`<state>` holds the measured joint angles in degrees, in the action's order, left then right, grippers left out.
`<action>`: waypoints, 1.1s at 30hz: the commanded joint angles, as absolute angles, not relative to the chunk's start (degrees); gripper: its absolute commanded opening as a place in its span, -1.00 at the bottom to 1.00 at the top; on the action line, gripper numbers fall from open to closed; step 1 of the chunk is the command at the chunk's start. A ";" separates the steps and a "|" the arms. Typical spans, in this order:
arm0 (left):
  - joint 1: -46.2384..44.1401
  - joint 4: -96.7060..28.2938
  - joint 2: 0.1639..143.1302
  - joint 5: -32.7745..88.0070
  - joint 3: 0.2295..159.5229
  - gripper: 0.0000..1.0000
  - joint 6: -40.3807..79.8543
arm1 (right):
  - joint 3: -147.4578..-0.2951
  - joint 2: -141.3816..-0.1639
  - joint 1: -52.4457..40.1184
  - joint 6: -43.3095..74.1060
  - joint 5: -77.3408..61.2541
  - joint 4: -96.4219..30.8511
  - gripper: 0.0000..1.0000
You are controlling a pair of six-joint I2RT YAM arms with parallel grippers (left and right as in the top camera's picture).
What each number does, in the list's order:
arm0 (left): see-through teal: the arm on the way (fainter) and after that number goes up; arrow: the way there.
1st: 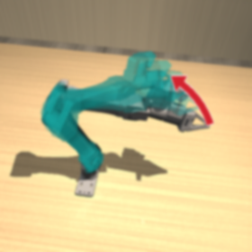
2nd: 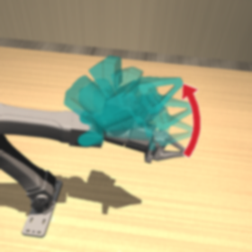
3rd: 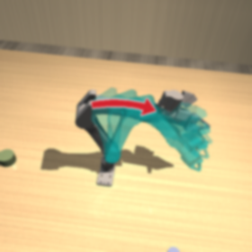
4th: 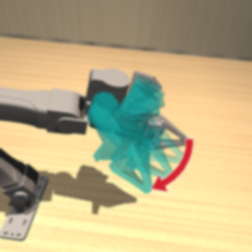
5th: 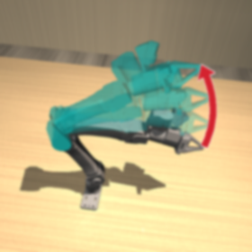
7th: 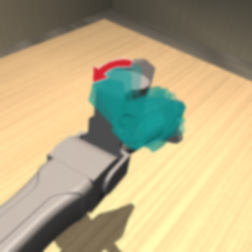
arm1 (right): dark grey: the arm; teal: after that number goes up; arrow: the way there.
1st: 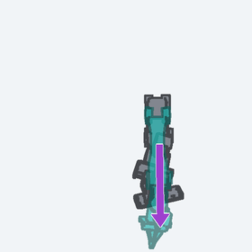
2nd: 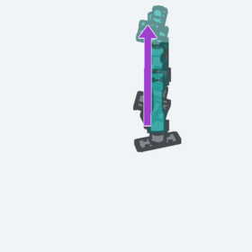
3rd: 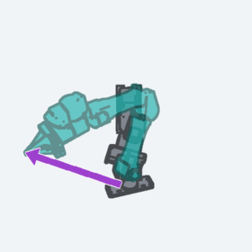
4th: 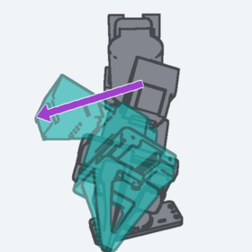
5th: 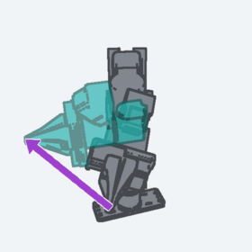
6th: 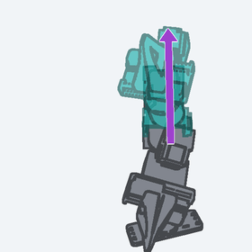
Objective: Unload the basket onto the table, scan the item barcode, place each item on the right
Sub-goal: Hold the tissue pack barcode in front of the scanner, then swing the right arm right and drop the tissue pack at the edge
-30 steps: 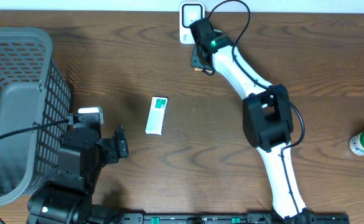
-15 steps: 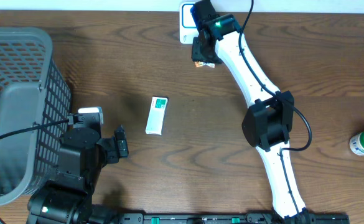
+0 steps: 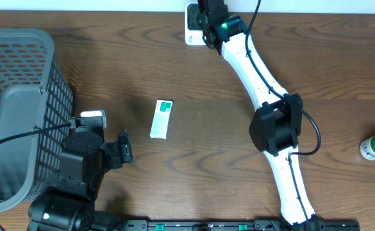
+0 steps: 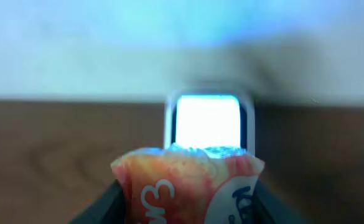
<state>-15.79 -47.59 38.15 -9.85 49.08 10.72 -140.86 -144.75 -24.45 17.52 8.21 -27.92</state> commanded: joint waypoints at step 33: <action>-15.66 -47.55 38.11 -10.79 49.39 0.91 11.05 | -139.94 -147.57 -25.32 -6.00 18.24 -14.90 -0.46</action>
<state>-15.79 -47.62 38.15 -9.85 49.08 10.72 -140.00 -155.33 -25.76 -4.05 15.14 -11.86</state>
